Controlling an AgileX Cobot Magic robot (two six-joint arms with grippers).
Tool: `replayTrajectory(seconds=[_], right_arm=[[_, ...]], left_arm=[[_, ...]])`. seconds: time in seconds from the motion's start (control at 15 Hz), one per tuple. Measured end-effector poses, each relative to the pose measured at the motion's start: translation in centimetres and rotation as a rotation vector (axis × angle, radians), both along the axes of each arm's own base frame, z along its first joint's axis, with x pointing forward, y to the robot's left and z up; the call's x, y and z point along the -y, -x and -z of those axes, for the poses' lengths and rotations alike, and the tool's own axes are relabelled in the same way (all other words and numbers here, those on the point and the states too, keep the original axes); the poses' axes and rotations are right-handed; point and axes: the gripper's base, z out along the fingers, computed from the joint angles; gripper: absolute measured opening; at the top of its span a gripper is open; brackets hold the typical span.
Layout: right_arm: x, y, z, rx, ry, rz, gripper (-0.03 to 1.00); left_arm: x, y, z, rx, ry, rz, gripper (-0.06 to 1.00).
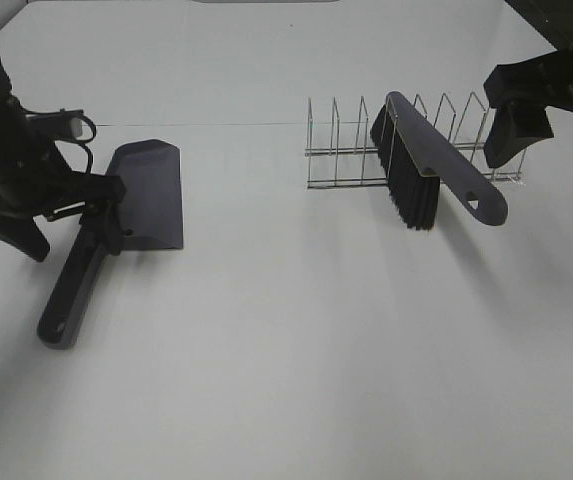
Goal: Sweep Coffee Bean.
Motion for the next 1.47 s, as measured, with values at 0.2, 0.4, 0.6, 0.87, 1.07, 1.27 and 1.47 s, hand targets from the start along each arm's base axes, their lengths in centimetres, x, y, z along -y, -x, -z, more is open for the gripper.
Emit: replayTrajectory(seconds=[0.2, 0.4, 0.6, 0.87, 1.07, 1.27, 1.47], right_arm=[[0.1, -0.5, -2.0, 0.029, 0.014, -0.002, 0.77], [0.5, -1.0, -4.2, 0.080, 0.071, -0.005, 0.77], [1.0, -0.8, -4.6, 0.058, 0.130, -0.001, 0.77], [1.4, 0.2, -4.2, -0.066, 0.166, 0.013, 0.77], [1.3, 0.5, -4.1, -0.093, 0.154, 0.016, 0.77], [1.5, 1.4, -4.2, -0.088, 0.151, 0.017, 0.77], [2.3, 5.5, -4.4, -0.060, 0.145, 0.017, 0.77]], left_arm=[[0.0, -2.1, -4.0, 0.049, -0.025, 0.054, 0.81], [-0.4, -3.0, -7.0, 0.062, -0.092, 0.105, 0.81], [-0.8, -3.6, -8.3, 0.107, -0.139, 0.120, 0.81], [-1.1, -2.5, -12.4, 0.189, -0.141, 0.057, 0.81], [-1.7, -0.8, -16.8, 0.291, -0.142, 0.000, 0.81], [-2.8, 2.2, -19.5, 0.345, -0.189, -0.047, 0.81], [-4.4, 7.5, -19.1, 0.303, -0.271, -0.062, 0.81]])
